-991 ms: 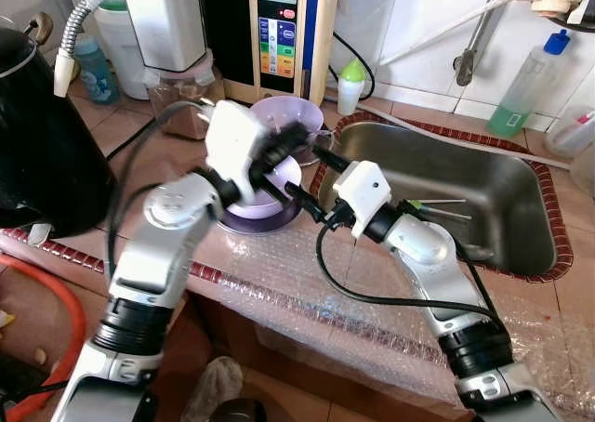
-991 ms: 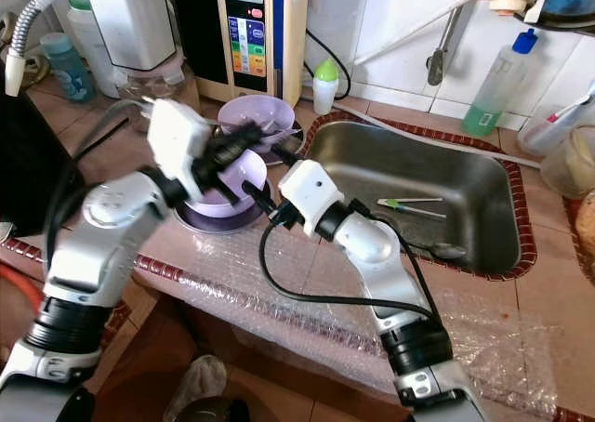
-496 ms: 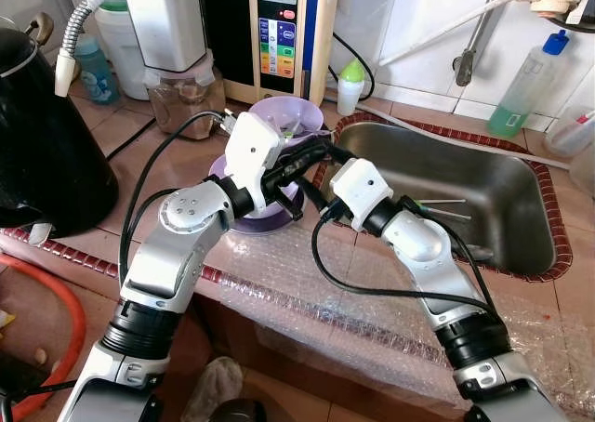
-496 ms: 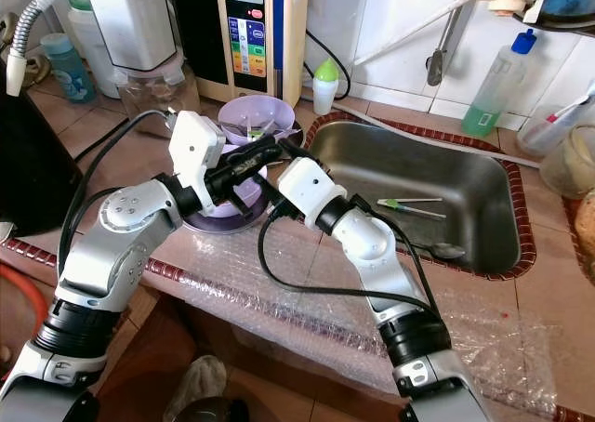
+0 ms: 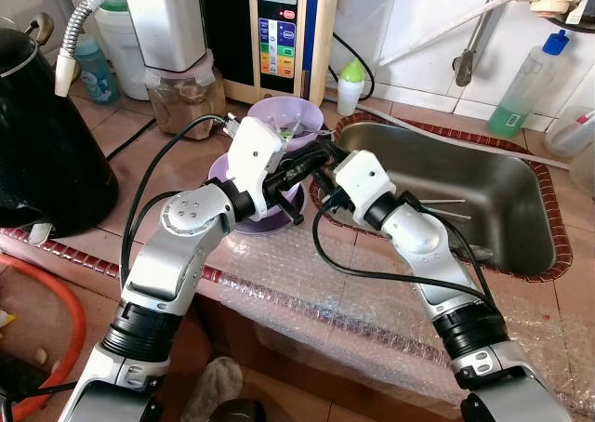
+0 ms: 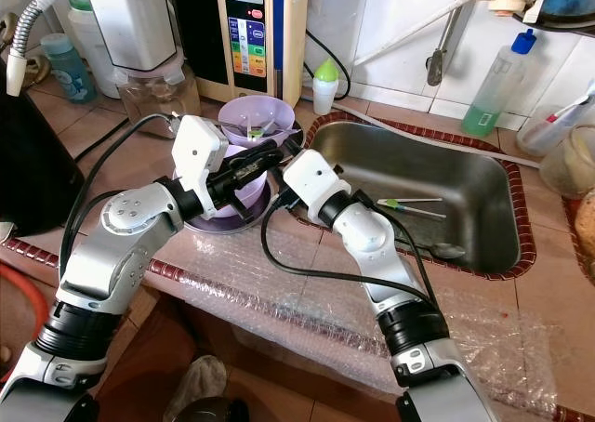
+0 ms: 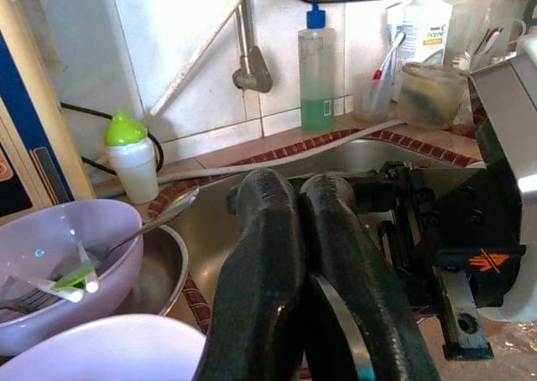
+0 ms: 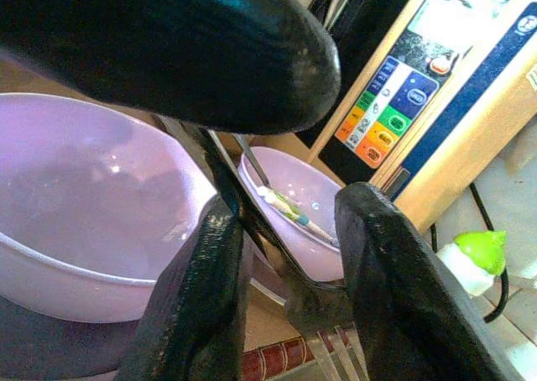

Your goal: Kitchen organization

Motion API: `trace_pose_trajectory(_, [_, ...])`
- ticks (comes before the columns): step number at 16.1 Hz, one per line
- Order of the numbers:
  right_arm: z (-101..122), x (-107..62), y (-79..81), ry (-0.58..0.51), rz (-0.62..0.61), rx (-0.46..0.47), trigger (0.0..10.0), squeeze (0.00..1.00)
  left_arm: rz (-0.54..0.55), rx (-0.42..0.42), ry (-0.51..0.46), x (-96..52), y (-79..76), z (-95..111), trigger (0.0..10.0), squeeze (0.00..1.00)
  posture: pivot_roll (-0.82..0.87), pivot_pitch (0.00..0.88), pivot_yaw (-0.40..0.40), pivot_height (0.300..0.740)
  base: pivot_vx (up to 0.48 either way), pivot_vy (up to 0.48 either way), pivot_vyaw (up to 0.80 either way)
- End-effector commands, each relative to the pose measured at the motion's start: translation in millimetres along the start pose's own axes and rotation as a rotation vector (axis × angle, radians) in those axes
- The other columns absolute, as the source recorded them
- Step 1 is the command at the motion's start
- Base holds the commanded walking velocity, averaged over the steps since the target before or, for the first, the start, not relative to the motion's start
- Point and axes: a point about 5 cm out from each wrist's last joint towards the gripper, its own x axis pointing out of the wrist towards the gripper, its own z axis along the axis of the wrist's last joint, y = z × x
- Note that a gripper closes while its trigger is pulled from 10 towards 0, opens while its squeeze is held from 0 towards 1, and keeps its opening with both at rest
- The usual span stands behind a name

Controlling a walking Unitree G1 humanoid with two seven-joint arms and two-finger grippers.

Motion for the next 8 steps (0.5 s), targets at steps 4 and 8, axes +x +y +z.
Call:
trace_pose_trajectory(4, [-3.5, -0.8, -11.5, 0.024, -0.033, 0.055, 0.0, 0.00, -0.009, 0.021, -0.004, 1.1, -3.1, 0.8, 0.0, 0.00, 0.05, 0.000, 0.022, 0.740, 0.000, 0.000, 0.00])
trace_pose_trajectory(8, [-5.6, -2.5, -17.2, 0.032, -0.074, 0.087, 0.0, 0.00, 0.010, 0.035, -0.004, 0.6, -1.2, 0.6, 1.1, 0.00, 0.05, 0.000, 0.019, 0.740, 0.000, 0.000, 0.00])
